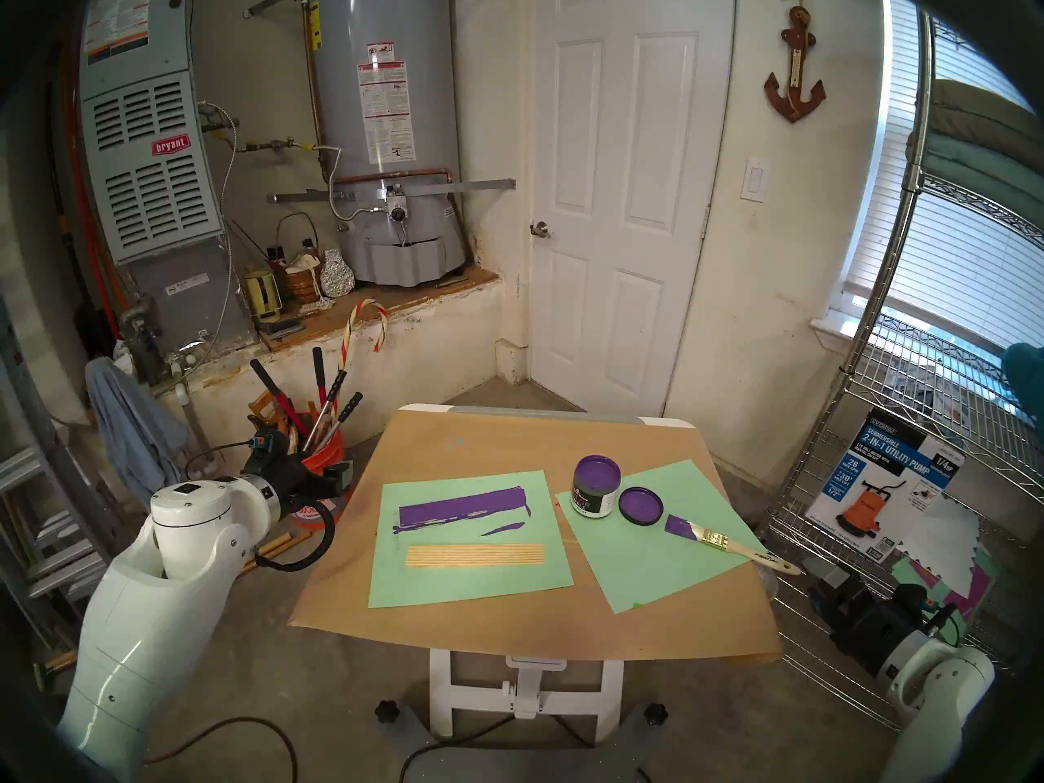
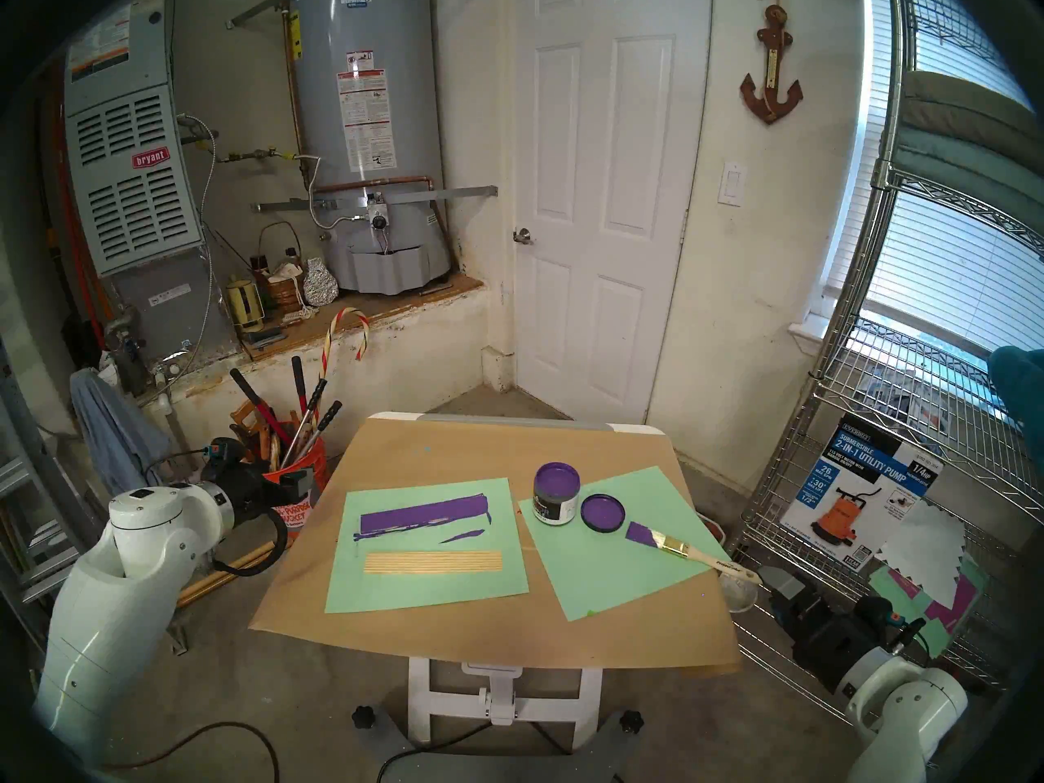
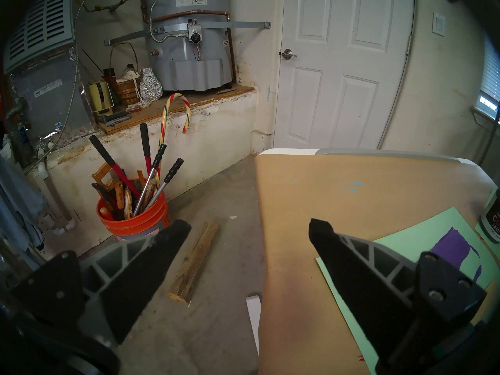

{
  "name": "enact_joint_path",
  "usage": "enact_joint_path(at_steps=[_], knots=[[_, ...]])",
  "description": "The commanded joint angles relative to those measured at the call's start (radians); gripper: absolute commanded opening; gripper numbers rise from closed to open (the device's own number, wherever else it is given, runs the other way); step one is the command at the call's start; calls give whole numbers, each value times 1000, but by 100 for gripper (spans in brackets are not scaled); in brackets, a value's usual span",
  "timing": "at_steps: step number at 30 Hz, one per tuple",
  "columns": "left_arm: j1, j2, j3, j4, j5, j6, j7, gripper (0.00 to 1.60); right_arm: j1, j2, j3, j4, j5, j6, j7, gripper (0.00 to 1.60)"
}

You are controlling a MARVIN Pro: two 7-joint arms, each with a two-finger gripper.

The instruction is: Pick up brush, dip the brush into paint, and paint the wood

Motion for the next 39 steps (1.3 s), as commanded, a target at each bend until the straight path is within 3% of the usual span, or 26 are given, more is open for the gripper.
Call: enact_joint_path(at_steps=[1, 12, 31, 39], knots=[[-4, 2, -10, -16, -2, -2, 1, 160, -23, -26, 18, -16, 44, -2, 31, 160], [-4, 2, -10, -16, -2, -2, 1, 160, -6, 7, -2, 50, 34, -2, 45, 160], [-4, 2, -10, -16, -2, -2, 1, 160, 49, 43, -71, 187, -21, -130, 136, 160], [-5, 2, -10, -16, -2, -2, 1, 160, 87, 54, -91, 211, -29, -138, 147, 160]])
